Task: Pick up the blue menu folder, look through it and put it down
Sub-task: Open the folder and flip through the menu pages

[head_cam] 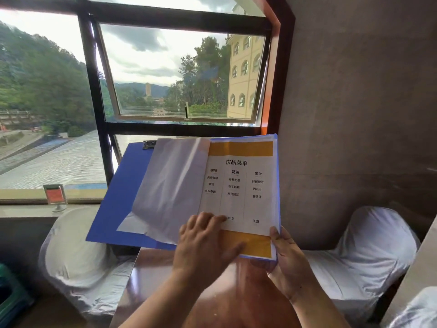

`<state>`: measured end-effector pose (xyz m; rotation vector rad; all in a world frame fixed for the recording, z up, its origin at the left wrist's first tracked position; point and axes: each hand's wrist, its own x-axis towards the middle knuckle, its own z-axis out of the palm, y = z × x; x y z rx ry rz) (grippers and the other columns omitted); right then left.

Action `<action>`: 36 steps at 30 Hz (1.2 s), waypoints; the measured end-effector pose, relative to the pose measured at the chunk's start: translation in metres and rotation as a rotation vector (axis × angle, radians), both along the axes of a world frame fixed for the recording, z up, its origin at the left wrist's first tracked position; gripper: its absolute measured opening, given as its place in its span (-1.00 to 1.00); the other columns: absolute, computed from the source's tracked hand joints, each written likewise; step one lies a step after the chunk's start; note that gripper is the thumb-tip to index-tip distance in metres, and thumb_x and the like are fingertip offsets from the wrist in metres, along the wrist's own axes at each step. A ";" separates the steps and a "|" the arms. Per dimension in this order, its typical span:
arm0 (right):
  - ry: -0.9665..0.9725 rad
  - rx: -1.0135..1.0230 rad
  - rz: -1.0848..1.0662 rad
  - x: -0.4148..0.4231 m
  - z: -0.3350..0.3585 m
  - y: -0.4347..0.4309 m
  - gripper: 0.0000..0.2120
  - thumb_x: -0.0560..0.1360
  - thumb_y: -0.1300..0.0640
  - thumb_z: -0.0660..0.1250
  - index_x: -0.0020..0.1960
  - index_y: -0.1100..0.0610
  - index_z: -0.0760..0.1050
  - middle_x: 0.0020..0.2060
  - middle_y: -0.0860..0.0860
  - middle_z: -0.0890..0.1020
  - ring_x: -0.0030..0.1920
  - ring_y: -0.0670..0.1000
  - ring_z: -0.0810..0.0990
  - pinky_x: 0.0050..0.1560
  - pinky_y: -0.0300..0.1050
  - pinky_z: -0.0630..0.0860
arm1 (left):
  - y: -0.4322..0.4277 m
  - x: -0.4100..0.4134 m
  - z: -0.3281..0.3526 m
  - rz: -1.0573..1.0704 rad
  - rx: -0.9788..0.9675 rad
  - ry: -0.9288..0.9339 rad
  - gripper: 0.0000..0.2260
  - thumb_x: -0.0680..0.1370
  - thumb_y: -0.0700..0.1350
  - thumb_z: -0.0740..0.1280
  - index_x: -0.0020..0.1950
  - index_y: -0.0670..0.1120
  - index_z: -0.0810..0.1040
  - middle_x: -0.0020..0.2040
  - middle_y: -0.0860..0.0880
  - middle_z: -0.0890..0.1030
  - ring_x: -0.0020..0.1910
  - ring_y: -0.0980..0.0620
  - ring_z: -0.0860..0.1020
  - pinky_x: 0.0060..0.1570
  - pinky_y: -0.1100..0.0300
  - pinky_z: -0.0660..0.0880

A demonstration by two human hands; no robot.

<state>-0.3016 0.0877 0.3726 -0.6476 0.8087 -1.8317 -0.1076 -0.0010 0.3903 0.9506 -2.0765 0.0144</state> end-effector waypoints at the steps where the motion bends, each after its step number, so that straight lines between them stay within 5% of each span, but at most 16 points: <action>1: -0.007 -0.007 0.008 0.002 0.000 -0.002 -0.66 0.64 0.05 0.29 0.33 0.15 0.63 0.22 0.33 0.70 0.05 0.35 0.74 -0.28 0.29 0.74 | 0.002 -0.007 -0.001 0.014 -0.016 -0.035 -0.34 0.34 0.50 0.34 0.28 0.11 0.60 0.13 0.08 0.58 0.17 -0.04 0.51 0.16 -0.05 0.51; 6: 0.018 -0.013 0.004 0.005 0.001 -0.004 -0.60 0.69 -0.01 0.25 0.41 0.20 0.55 0.29 0.37 0.64 0.09 0.38 0.69 -0.19 0.27 0.73 | 0.001 -0.015 -0.003 0.020 -0.095 0.022 -0.38 0.35 0.51 0.34 0.28 0.20 0.57 0.11 0.12 0.50 0.13 0.00 0.47 0.10 -0.01 0.46; 10: 0.044 0.010 -0.026 0.005 0.000 -0.004 -0.60 0.63 -0.03 0.30 0.38 0.16 0.59 0.25 0.34 0.68 0.09 0.34 0.72 -0.24 0.21 0.74 | -0.002 -0.012 0.002 -0.031 -0.141 0.069 -0.72 0.49 0.28 0.38 -0.10 0.09 0.59 -0.10 0.10 0.58 -0.03 -0.07 0.56 -0.06 0.00 0.52; 13: 0.067 -0.003 -0.034 0.003 0.000 -0.001 -0.65 0.59 -0.01 0.34 0.25 0.16 0.67 0.07 0.24 0.77 -0.07 0.26 0.78 -0.36 0.16 0.72 | -0.007 -0.004 0.007 -0.073 -0.084 0.179 -0.73 0.58 0.11 0.38 -0.25 0.02 0.50 -0.26 0.07 0.56 -0.21 -0.06 0.53 -0.18 0.03 0.48; 17: 0.082 -0.004 -0.072 -0.004 0.001 0.005 -0.63 0.55 -0.02 0.35 0.26 0.16 0.65 0.05 0.21 0.78 -0.10 0.24 0.79 -0.39 0.12 0.71 | -0.016 0.016 0.011 -0.020 0.282 0.646 -0.65 0.64 0.17 0.30 -0.24 -0.01 0.44 -0.41 0.06 0.49 -0.43 0.12 0.39 -0.40 0.29 0.32; 21: 0.093 -0.013 -0.095 -0.010 0.004 0.007 -0.65 0.56 -0.01 0.33 0.26 0.11 0.64 0.03 0.18 0.79 -0.13 0.20 0.79 -0.42 0.07 0.71 | -0.030 0.040 0.011 -0.023 0.654 1.180 -0.39 0.57 0.39 0.28 -0.09 -0.21 0.50 -0.37 -0.02 0.50 -0.39 0.02 0.46 -0.37 0.14 0.45; 24: 0.091 -0.014 -0.099 -0.012 0.005 0.006 -0.67 0.56 -0.01 0.33 0.24 0.11 0.64 0.03 0.18 0.79 -0.13 0.20 0.79 -0.40 0.08 0.72 | -0.027 0.051 0.003 0.021 0.679 1.052 -0.50 0.37 0.41 0.43 -0.05 0.00 0.46 -0.37 0.04 0.61 -0.38 -0.01 0.60 -0.30 -0.05 0.57; 26: 0.090 -0.014 -0.095 -0.012 0.005 0.004 -0.67 0.56 0.00 0.33 0.24 0.11 0.64 0.02 0.18 0.79 -0.14 0.21 0.80 -0.42 0.07 0.71 | -0.029 0.053 -0.006 0.059 0.678 0.946 -0.69 0.37 0.28 0.52 -0.07 0.17 0.51 -0.18 -0.12 0.68 -0.27 -0.13 0.65 -0.17 -0.14 0.61; 28: 0.084 -0.014 -0.094 -0.013 0.004 0.003 -0.67 0.56 0.00 0.33 0.25 0.11 0.64 0.03 0.18 0.80 -0.13 0.22 0.80 -0.44 0.08 0.71 | -0.036 0.058 -0.016 0.070 0.698 0.980 -0.82 0.47 0.12 0.50 -0.10 0.05 0.61 -0.20 -0.20 0.69 -0.41 -0.05 0.62 -0.28 -0.05 0.62; 31: 0.074 -0.012 -0.097 -0.015 0.003 0.004 -0.60 0.55 -0.01 0.33 0.32 0.15 0.61 0.11 0.23 0.77 -0.06 0.26 0.79 -0.40 0.10 0.73 | -0.050 0.067 -0.027 0.133 0.758 1.014 -0.68 0.61 0.01 0.42 -0.23 -0.17 0.64 -0.30 -0.21 0.68 -0.57 0.02 0.51 -0.37 0.03 0.58; 36: 0.085 -0.002 -0.096 -0.015 0.001 0.004 -0.67 0.54 -0.01 0.36 0.20 0.11 0.71 0.08 0.20 0.79 -0.05 0.25 0.80 -0.39 0.13 0.73 | -0.051 0.073 -0.035 0.193 0.765 0.957 -0.65 0.60 0.06 0.42 -0.26 -0.16 0.63 -0.45 -0.02 0.65 -0.54 0.01 0.53 -0.31 -0.06 0.57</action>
